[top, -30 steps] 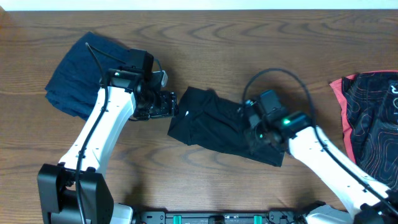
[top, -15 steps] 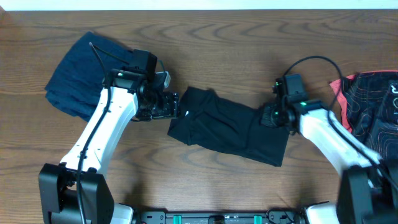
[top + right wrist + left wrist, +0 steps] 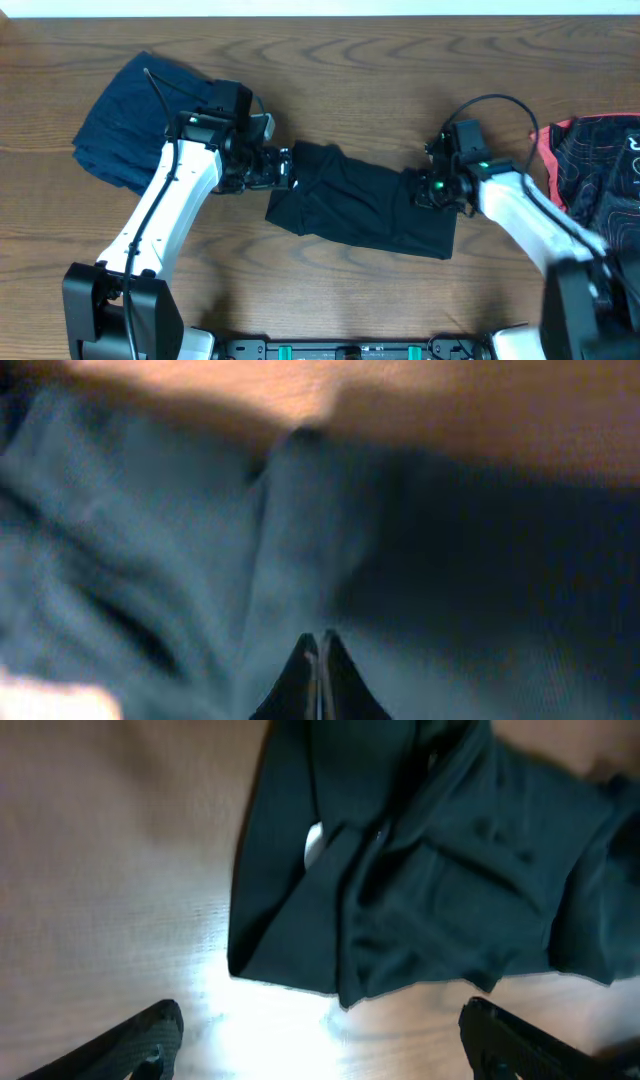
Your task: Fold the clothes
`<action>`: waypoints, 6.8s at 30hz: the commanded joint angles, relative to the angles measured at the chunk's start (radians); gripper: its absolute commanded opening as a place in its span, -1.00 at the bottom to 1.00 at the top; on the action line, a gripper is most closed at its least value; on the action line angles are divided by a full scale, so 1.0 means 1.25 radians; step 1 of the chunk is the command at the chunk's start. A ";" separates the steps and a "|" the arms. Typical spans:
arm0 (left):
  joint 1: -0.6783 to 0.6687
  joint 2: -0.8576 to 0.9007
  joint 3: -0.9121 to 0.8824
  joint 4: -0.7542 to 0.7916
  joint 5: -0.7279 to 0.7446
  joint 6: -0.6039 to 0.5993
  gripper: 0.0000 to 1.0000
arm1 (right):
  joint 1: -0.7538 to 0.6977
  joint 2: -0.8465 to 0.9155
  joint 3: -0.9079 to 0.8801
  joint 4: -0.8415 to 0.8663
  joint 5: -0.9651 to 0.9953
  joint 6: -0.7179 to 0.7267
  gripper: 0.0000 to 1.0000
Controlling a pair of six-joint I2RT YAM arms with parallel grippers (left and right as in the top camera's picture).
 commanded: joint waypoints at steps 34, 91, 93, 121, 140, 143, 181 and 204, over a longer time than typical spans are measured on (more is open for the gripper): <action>0.000 0.404 -0.048 0.237 0.398 0.080 0.76 | -0.004 -0.016 -0.129 -0.080 0.132 0.130 -0.97; -0.452 0.254 0.188 -0.030 -0.214 -0.180 -0.49 | -0.138 -0.307 -0.083 -0.221 0.132 0.090 -0.97; -0.463 0.266 0.188 -0.019 -0.212 -0.185 0.02 | -0.138 -0.307 -0.083 -0.221 0.131 0.084 -0.97; -0.241 0.121 0.349 -0.250 -0.193 -0.139 0.54 | 0.160 -0.152 -0.097 0.137 -0.120 -0.007 0.23; -0.238 0.125 0.320 -0.257 -0.193 -0.109 0.54 | 0.031 -0.183 -0.092 0.020 -0.069 -0.170 0.12; -0.238 0.125 0.310 -0.258 -0.193 -0.110 0.54 | -0.003 -0.212 -0.092 -0.037 -0.049 -0.170 0.11; -0.239 0.154 -0.061 0.270 -0.046 -0.024 -0.39 | -0.025 -0.228 -0.092 0.002 -0.193 -0.267 0.07; -0.239 0.154 -0.061 0.267 -0.046 -0.016 -0.42 | -0.112 -0.200 -0.118 -0.018 -0.258 -0.337 0.23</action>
